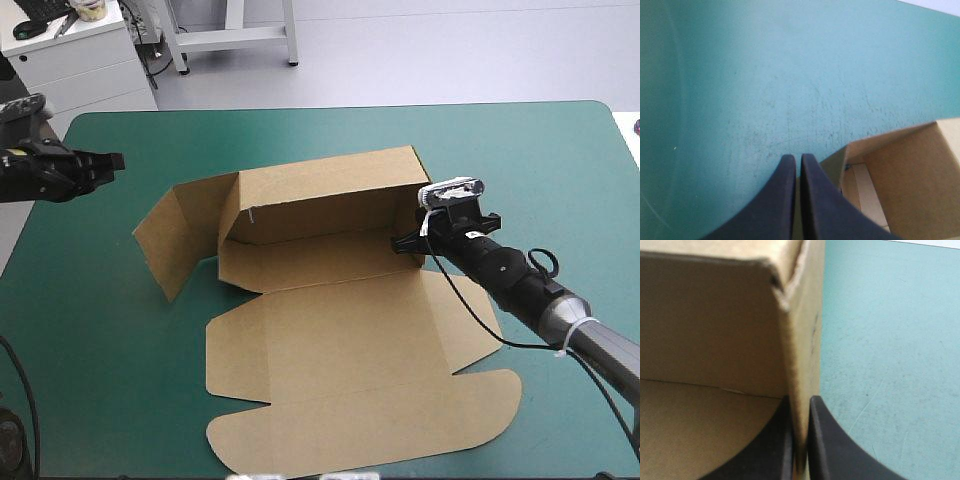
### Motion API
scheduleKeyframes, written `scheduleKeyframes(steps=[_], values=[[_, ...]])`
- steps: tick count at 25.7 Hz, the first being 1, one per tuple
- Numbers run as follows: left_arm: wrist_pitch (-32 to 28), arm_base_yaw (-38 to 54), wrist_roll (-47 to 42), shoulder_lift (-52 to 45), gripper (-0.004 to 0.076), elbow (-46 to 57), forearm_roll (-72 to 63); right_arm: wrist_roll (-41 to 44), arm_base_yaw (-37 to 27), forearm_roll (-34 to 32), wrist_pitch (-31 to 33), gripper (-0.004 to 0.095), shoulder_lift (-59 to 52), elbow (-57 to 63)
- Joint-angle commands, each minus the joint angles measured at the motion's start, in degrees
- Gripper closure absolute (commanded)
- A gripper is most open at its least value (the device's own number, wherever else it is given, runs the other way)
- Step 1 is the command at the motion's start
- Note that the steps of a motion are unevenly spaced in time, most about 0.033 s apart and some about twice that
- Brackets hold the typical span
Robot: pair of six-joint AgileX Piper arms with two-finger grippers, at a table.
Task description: Fold the box
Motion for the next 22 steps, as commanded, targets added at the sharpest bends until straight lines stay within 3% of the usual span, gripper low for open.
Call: scheduleKeyframes(steps=[1,7,13,20,22], values=[[-5.20,6.23,0.35,-1.61,0.0711,4.80,-7.81,0.21,-0.12,0.69,-1.46,0.0922,-1.87,-2.11],[-12.19,10.39,0.12,-1.61,0.0711,17.25,-12.21,-0.15,-2.28,0.57,1.06,0.0922,-1.87,-2.54],[-15.41,10.39,0.28,-1.61,0.0711,21.32,-11.64,6.54,-12.13,-2.37,18.75,0.0908,-1.87,-7.62],[-16.33,10.39,0.36,-1.61,0.0711,23.26,-11.54,45.97,-14.30,-41.24,39.13,0.0904,-1.87,-20.62],[-16.41,10.39,0.36,-1.61,0.0711,23.26,-11.69,52.53,-14.30,-47.60,45.64,0.0904,-1.87,-24.29]])
